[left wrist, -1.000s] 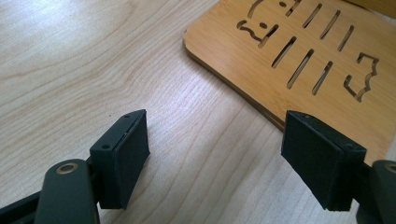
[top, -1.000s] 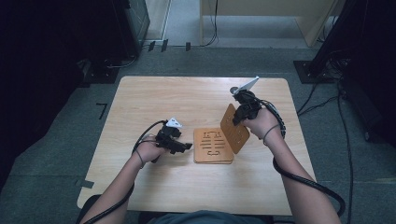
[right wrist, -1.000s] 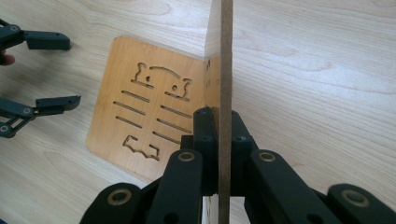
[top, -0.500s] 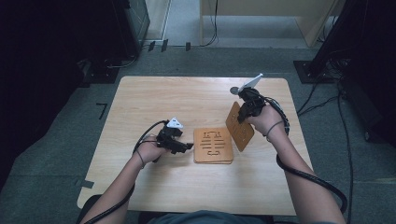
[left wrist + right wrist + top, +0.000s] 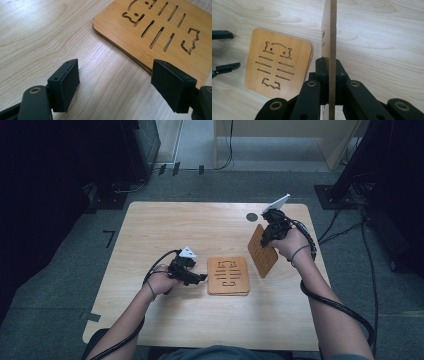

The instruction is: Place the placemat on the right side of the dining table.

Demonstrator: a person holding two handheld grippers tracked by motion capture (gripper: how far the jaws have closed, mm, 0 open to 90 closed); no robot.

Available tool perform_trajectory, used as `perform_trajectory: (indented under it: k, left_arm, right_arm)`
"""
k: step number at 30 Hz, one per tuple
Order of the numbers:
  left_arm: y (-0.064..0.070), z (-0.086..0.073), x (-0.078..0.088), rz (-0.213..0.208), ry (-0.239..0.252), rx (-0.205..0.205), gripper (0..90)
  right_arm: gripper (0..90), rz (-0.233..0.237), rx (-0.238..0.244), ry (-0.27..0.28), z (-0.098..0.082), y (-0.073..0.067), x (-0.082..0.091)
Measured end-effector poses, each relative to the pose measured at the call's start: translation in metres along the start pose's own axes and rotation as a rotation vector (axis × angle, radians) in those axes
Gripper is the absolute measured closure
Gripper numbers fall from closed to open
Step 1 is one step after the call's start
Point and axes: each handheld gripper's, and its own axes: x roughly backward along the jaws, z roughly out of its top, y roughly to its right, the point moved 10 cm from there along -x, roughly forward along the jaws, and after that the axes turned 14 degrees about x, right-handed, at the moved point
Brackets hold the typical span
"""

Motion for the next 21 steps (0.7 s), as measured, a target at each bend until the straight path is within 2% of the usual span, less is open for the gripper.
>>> perform_trajectory:
  k: [5,10,21]
  left_arm:
    - [0.0,0.0,0.0,0.002,-0.002,-0.006,21.9]
    - [0.0,-0.001,0.0,0.007,-0.005,-0.006,21.9]
    - [0.001,-0.002,-0.001,0.001,-0.006,-0.004,21.3]
  right_arm:
    - [87.6,-0.005,-0.025,-0.017,-0.002,0.012,-0.002]
    - [87.6,0.014,-0.052,-0.019,-0.004,0.018,-0.002]
    - [87.6,0.016,-0.08,-0.012,-0.009,0.031,0.002]
